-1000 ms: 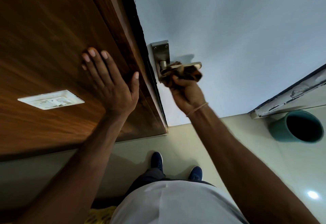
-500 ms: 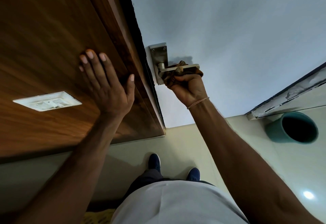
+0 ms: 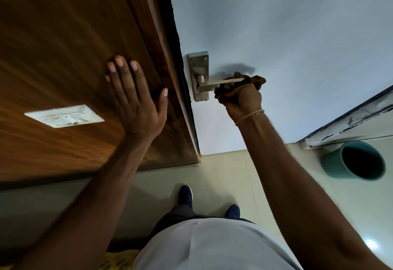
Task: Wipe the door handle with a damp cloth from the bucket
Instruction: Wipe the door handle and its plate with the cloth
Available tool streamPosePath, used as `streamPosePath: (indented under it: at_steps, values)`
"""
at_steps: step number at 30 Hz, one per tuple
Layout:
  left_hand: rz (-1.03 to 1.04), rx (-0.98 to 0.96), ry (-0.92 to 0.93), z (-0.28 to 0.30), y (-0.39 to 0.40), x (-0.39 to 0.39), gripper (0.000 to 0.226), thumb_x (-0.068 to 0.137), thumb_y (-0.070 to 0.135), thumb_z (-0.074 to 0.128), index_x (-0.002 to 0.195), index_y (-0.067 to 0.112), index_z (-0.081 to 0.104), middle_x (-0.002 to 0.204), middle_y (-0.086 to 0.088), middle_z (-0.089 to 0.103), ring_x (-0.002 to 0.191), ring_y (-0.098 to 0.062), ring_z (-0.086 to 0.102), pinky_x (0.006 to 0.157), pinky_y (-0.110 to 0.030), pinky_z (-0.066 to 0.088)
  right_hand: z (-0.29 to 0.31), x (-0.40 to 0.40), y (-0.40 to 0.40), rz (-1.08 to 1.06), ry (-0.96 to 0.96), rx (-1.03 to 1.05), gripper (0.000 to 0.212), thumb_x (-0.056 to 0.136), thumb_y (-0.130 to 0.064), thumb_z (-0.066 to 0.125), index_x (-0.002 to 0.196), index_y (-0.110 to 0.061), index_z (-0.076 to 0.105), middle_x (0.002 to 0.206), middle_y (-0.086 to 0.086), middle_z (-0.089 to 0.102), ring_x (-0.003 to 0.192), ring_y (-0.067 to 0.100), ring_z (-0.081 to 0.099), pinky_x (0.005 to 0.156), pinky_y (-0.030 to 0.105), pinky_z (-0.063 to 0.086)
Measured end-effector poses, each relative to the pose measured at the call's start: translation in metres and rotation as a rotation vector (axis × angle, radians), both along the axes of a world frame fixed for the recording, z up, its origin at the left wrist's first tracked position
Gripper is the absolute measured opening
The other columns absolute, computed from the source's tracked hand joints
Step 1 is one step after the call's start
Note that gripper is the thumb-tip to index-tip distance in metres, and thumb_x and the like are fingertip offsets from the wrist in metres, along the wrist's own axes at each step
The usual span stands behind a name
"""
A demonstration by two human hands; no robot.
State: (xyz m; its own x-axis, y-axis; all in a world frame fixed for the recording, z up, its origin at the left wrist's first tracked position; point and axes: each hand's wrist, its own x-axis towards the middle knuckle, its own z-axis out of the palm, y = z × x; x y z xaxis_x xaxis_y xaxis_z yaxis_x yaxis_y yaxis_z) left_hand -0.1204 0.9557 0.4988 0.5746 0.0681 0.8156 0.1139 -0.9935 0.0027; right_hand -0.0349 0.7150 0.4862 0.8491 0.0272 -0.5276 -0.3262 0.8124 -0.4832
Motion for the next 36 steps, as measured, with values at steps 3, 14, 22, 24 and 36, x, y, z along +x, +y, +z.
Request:
streamPosePath:
  at_steps: [3,14,22,24,36]
  values:
    - [-0.001,-0.005,-0.009,0.0,-0.001,0.0,0.085,0.104,0.043,0.066,0.16,-0.01,0.031,0.161,-0.04,0.038,0.154,-0.052,0.026,0.132,-0.061,0.022,0.004,-0.004,0.001,-0.053,-0.097,-0.327,0.053,0.074,0.03,0.024,0.099,-0.005,0.056,0.078,0.017,0.061,0.054,0.028,0.057,0.056,0.033,0.047]
    - [0.028,-0.005,-0.003,0.0,-0.004,0.002,0.086,0.103,0.042,0.068,0.158,-0.013,0.032,0.159,-0.043,0.038,0.153,-0.055,0.027,0.132,-0.062,0.022,-0.012,-0.014,-0.011,-0.098,-0.623,-1.982,0.04,0.068,0.004,0.059,0.103,-0.016,0.062,0.101,0.003,0.062,0.093,0.033,0.051,0.08,0.036,0.03]
    - [0.027,-0.001,-0.008,0.0,-0.004,0.003,0.086,0.102,0.041,0.068,0.157,-0.014,0.032,0.158,-0.045,0.038,0.152,-0.056,0.026,0.132,-0.061,0.019,-0.011,-0.015,-0.013,-0.13,-0.723,-2.158,0.027,0.088,-0.015,0.05,0.108,-0.011,0.068,0.112,0.005,0.067,0.104,0.03,0.05,0.096,0.047,0.042]
    - [0.035,0.004,-0.012,0.0,-0.004,0.004,0.086,0.102,0.041,0.068,0.156,-0.015,0.033,0.157,-0.045,0.039,0.152,-0.056,0.027,0.131,-0.062,0.02,-0.01,-0.014,-0.013,-0.152,-0.763,-2.19,0.027,0.088,-0.013,0.051,0.106,-0.011,0.07,0.11,0.006,0.068,0.104,0.028,0.047,0.094,0.047,0.042]
    - [0.022,-0.005,-0.012,-0.001,-0.003,0.002,0.086,0.103,0.042,0.068,0.157,-0.013,0.032,0.158,-0.043,0.039,0.153,-0.054,0.026,0.131,-0.062,0.021,-0.006,-0.047,0.059,-0.057,-1.199,-2.05,0.037,0.115,-0.024,0.046,0.131,-0.007,0.075,0.131,0.016,0.074,0.124,0.04,0.064,0.102,0.049,0.049]
